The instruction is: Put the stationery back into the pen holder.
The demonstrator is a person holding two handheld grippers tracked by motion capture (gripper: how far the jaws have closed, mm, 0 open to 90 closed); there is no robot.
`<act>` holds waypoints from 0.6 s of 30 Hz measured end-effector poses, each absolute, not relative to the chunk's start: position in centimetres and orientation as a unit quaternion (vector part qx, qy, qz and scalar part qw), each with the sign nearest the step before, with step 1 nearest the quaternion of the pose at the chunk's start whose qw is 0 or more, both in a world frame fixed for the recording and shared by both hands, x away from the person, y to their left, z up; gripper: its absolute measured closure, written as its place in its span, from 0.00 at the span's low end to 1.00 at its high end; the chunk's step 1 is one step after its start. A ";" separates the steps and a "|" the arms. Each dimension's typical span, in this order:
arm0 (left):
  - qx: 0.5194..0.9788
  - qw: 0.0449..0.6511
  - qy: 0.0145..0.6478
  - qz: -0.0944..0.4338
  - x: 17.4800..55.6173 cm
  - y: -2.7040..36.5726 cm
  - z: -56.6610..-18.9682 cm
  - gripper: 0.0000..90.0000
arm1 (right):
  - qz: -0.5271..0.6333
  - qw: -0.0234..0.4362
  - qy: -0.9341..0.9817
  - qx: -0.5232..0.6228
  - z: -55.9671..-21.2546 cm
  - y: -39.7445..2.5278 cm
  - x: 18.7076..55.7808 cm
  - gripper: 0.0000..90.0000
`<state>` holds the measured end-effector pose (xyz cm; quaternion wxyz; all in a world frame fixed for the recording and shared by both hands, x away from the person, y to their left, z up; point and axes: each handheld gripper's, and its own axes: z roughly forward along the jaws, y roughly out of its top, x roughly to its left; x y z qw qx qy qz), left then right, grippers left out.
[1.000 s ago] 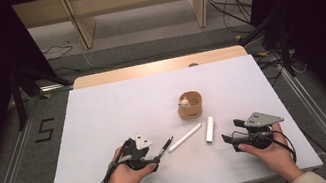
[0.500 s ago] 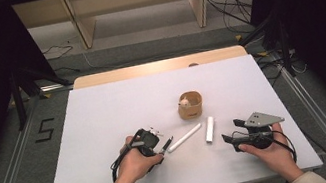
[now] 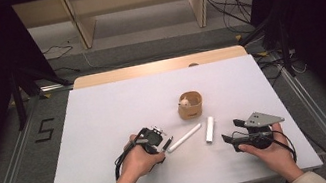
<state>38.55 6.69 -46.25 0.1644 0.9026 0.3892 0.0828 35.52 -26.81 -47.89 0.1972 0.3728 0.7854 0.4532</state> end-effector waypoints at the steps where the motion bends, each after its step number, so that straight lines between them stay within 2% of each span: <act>1: 0.901 0.165 0.393 0.081 38.6 6.6 -46.3 0.69 | 0.453 0.197 0.785 0.373 -47.9 -26.8 35.5 0.31; 18: 0.902 0.157 0.397 0.060 39.1 6.8 -46.3 0.72 | 0.453 0.197 0.786 0.372 -47.9 -26.8 35.5 0.31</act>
